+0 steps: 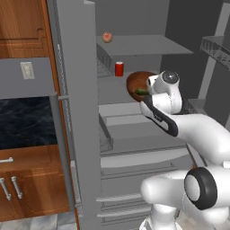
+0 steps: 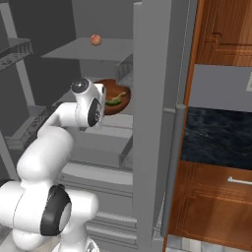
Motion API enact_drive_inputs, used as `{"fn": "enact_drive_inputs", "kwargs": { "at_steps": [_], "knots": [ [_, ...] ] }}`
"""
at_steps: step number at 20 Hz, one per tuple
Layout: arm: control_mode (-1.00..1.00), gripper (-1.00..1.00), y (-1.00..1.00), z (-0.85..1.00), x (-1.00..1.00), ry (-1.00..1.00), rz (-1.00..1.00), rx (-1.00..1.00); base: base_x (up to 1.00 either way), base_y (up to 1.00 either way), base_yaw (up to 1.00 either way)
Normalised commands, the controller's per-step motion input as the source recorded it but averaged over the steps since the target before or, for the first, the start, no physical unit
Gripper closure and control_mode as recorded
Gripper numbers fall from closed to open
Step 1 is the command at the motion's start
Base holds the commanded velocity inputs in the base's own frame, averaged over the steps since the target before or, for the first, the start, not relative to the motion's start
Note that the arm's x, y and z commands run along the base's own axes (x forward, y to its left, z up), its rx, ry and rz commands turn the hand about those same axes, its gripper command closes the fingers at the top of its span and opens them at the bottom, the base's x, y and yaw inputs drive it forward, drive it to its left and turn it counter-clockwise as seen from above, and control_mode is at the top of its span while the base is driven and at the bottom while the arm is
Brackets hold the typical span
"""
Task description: Pick the chicken drumstick and squash from their plates and place them in the bowl. Then put the bowl in the fridge.
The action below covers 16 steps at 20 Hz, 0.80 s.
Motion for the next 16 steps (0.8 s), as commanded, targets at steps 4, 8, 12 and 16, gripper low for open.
{"fn": "enact_drive_inputs", "kwargs": {
  "at_steps": [4,8,12,16],
  "knots": [
    [-1.00,1.00,0.00,-0.14,0.38,-0.01,-0.01,0.00,0.00,0.00,0.00],
    [-1.00,1.00,0.00,-0.10,0.37,-0.01,-0.03,0.00,0.00,0.00,0.00],
    [-1.00,1.00,0.00,-0.15,0.31,0.00,-0.06,0.00,0.00,0.00,0.00],
    [-1.00,1.00,-0.02,-0.09,0.31,0.00,-0.03,0.00,0.00,0.00,0.00]
  ]
}}
